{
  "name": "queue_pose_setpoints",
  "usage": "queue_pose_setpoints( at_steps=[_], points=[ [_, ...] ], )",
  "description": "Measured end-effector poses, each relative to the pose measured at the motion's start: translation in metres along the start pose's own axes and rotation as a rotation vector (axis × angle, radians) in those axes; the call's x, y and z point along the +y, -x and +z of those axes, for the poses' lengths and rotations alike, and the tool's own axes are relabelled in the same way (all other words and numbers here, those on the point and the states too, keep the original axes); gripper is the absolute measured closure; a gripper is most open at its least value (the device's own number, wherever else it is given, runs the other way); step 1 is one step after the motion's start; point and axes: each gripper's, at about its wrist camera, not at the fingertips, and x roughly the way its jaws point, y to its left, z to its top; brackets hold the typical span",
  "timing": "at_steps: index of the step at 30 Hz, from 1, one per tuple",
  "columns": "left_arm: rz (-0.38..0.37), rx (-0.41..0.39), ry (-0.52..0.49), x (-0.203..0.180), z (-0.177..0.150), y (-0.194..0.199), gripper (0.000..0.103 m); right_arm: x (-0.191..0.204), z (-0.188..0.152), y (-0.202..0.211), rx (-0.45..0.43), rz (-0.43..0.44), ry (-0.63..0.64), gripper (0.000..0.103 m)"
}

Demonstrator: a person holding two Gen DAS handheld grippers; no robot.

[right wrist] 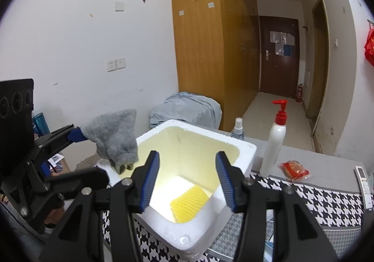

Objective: Organize soft objects

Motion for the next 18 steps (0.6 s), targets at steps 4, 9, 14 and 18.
queue_pose_setpoints(
  at_steps=[4, 9, 14, 18],
  points=[
    [-0.051, 0.003, -0.01, 0.004, -0.002, 0.002, 0.002, 0.002, 0.003, -0.001, -0.003, 0.023, 0.01, 0.045],
    [-0.123, 0.01, -0.039, 0.009, -0.004, 0.004, 0.002, 0.001, 0.005, -0.001, -0.003, 0.069, 0.023, 0.045],
    [-0.214, 0.017, -0.042, 0.019, -0.008, 0.007, 0.002, 0.002, 0.003, -0.004, 0.01, 0.14, 0.024, 0.045],
    [-0.219, 0.017, -0.039, 0.024, -0.01, 0.01, 0.001, 0.001, 0.0, -0.01, 0.033, 0.207, 0.007, 0.045]
  ],
)
